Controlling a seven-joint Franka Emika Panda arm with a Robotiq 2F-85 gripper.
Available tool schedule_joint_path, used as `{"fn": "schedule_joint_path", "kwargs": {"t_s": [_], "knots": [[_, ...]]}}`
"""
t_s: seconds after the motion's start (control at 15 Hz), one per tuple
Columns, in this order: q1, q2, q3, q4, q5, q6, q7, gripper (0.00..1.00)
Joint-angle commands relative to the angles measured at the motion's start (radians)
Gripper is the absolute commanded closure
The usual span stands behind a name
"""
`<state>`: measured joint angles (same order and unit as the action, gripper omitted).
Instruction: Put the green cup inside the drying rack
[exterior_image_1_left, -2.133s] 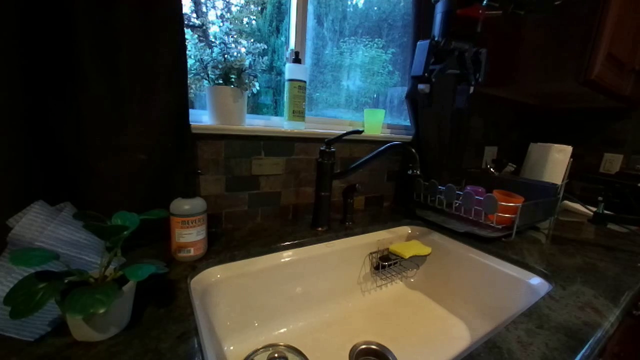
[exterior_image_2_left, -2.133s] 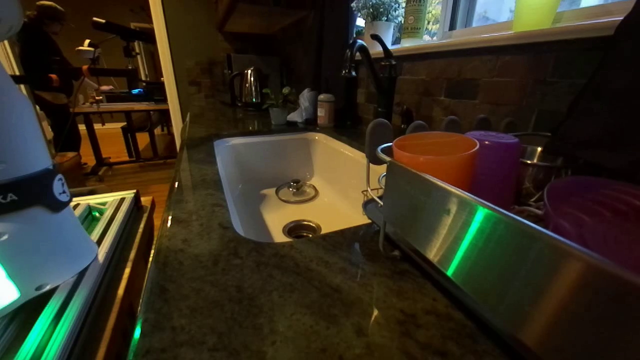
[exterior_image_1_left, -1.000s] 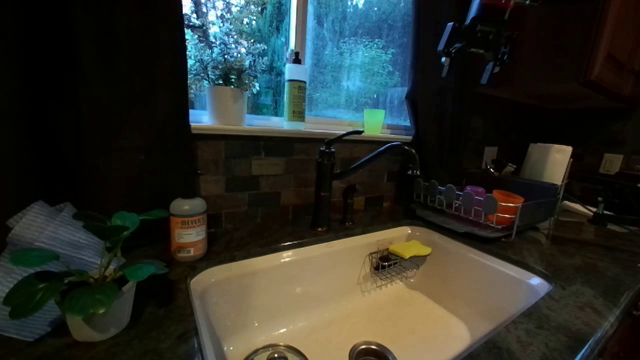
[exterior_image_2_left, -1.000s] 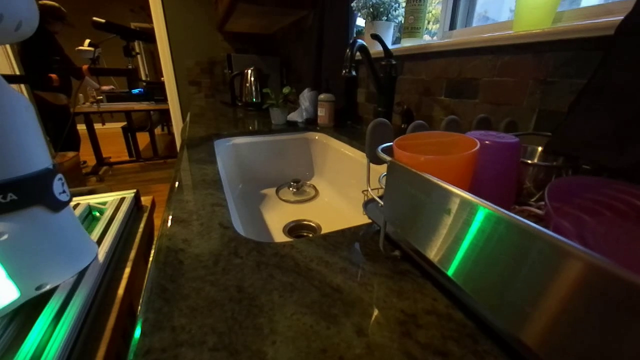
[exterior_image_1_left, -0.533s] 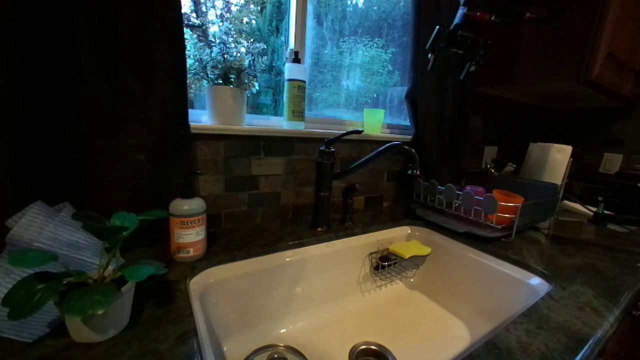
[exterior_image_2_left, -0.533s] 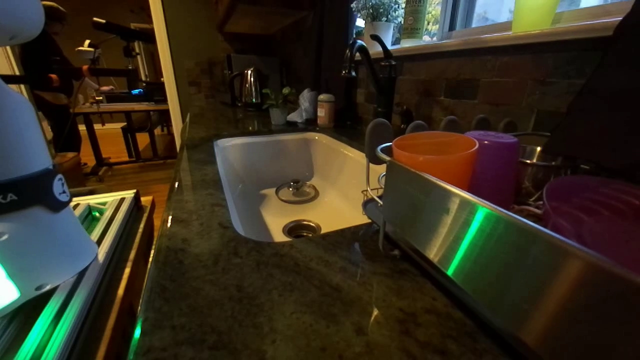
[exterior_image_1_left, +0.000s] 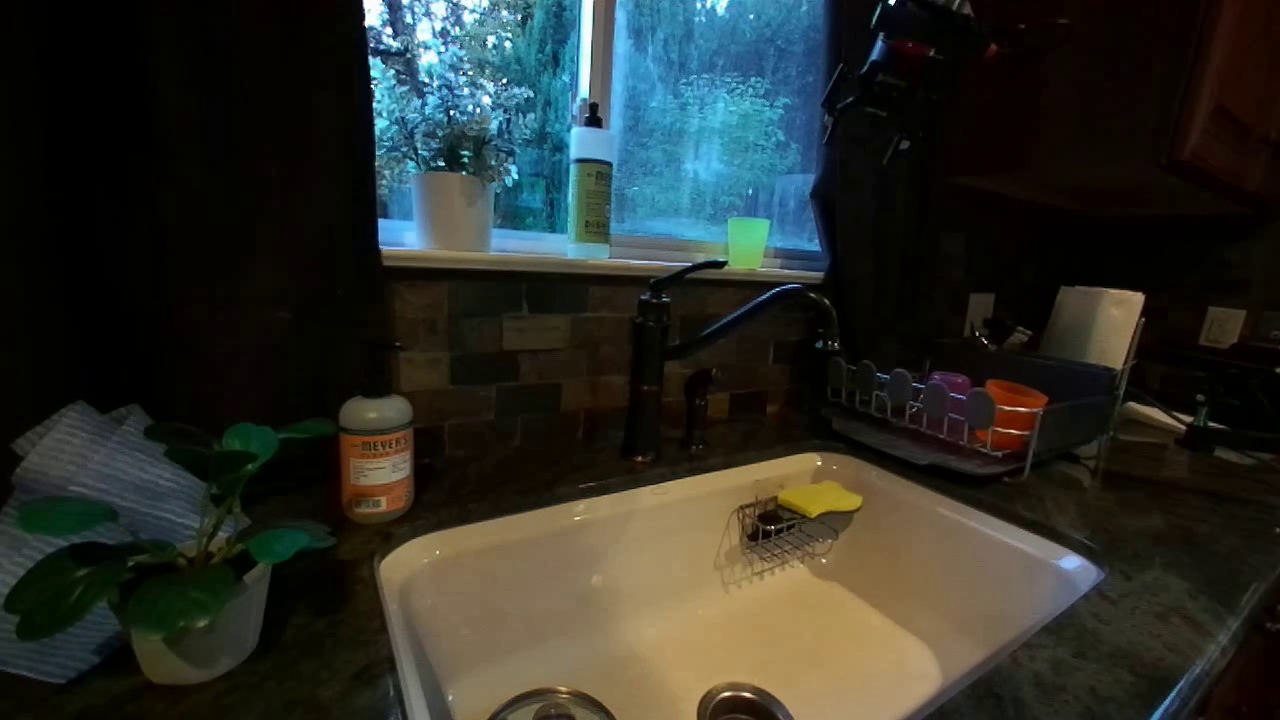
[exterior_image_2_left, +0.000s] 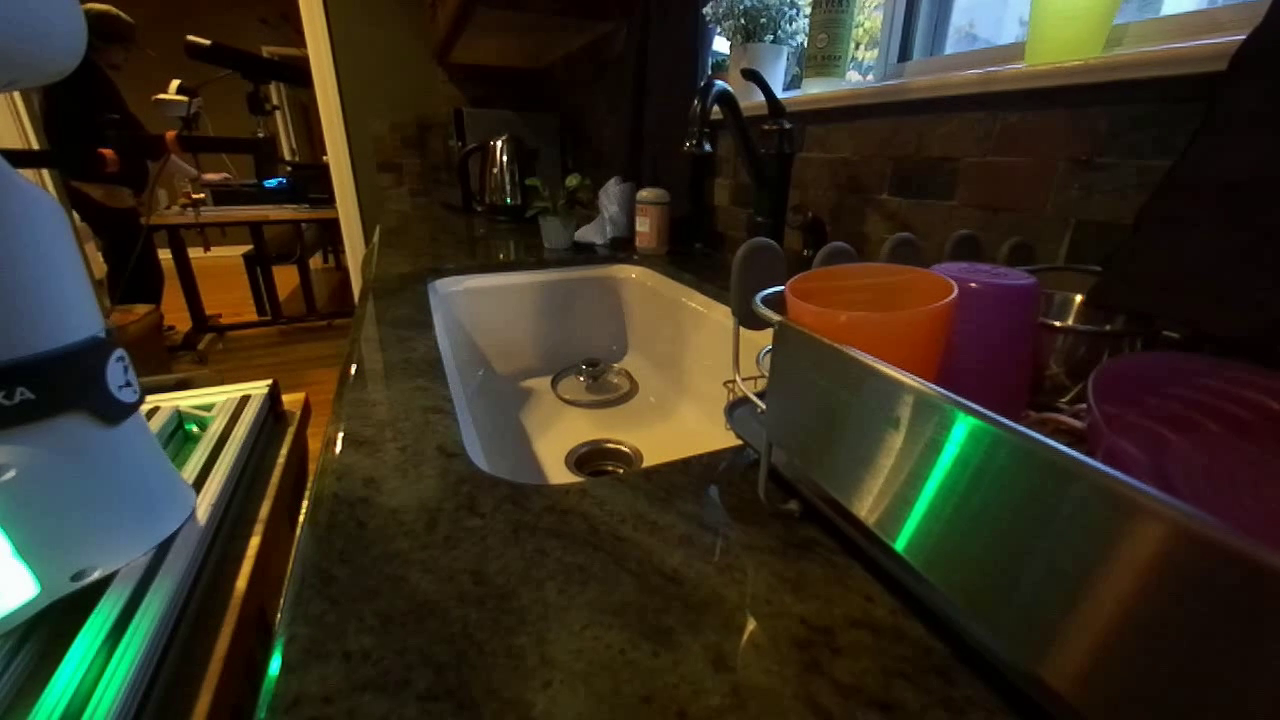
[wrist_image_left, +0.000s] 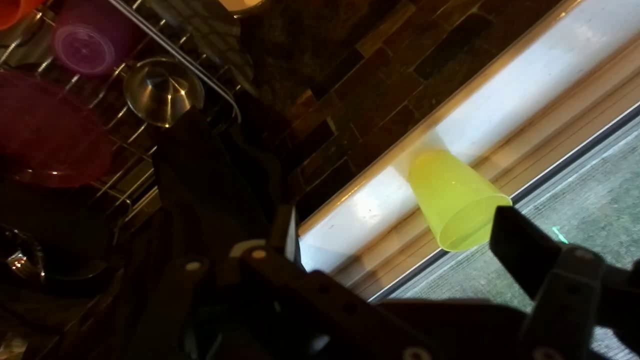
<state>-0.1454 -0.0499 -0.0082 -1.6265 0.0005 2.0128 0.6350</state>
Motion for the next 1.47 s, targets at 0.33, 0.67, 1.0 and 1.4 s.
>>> {"fn": "schedule_joint_path", "kwargs": {"t_s": [0.33,0.67,1.0,1.4], "knots": [[0.015,0.188,-0.064,0.065,0.177,0.287,0.022,0.00],[0.027,0.293,-0.055,0.145,0.284,0.271,0.002,0.00],[0.031,0.367,-0.067,0.209,0.313,0.258,0.053,0.00],[0.030,0.445,-0.070,0.296,0.310,0.206,0.108,0.00]]}}
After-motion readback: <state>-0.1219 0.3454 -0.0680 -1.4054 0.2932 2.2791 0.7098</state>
